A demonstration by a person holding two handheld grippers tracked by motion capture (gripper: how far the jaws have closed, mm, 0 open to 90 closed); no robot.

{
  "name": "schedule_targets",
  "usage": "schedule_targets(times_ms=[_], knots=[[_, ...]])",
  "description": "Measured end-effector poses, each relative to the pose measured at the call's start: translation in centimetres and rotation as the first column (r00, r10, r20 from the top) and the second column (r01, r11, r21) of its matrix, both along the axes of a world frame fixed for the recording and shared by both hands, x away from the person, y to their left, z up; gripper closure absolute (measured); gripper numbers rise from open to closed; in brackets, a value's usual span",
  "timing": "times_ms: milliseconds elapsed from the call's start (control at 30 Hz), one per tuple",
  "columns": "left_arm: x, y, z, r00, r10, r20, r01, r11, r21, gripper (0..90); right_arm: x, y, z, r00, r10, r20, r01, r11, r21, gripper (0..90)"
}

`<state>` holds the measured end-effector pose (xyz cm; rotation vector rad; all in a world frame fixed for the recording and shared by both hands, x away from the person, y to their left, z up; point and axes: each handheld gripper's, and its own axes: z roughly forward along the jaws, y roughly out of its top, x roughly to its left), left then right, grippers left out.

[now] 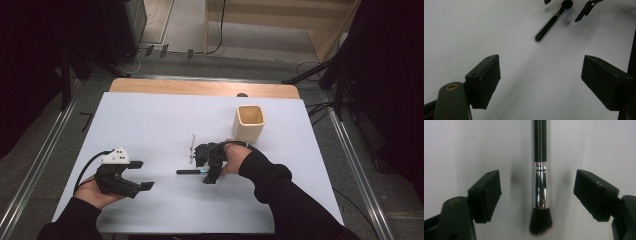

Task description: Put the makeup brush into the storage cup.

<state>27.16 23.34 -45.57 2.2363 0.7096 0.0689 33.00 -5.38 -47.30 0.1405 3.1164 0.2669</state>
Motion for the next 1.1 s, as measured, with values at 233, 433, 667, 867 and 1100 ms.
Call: schedule_targets(times_ms=[233,433,667,867,1100], knots=[[0.02,0.0,-0.04,1.0,0.0,-0.001,0.0,1.0,-0.003,16.6,0.26,-0.18,-0.88,0.9998,-0.02,-0.003,0.02,0.9998,-0.007,34.9],[0.0,-0.05,0.0,1.0,0.003,-0.001,-0.003,1.0,-0.003,16.5,0.38,-0.29,-0.84,0.9996,-0.016,0.023,0.016,0.9998,-0.012,42.7],[0.02,-0.05,-0.05,1.0,0.002,-0.003,-0.002,1.0,-0.007,16.6,-0.13,-0.1,-0.65,0.9996,-0.021,0.016,0.021,0.9996,-0.017,57.3],[-0.02,-0.06,0.01,1.0,0.005,-0.005,-0.005,0.9998,-0.02,16.5,-0.09,0.02,-0.54,0.9991,-0.043,0.004,0.043,0.9987,-0.029,69.8],[0.0,-0.07,-0.02,1.0,0.001,-0.004,-0.001,0.9999,-0.011,16.5,0.07,-0.02,-0.62,0.9993,-0.037,-0.005,0.037,0.9991,-0.021,77.1]])
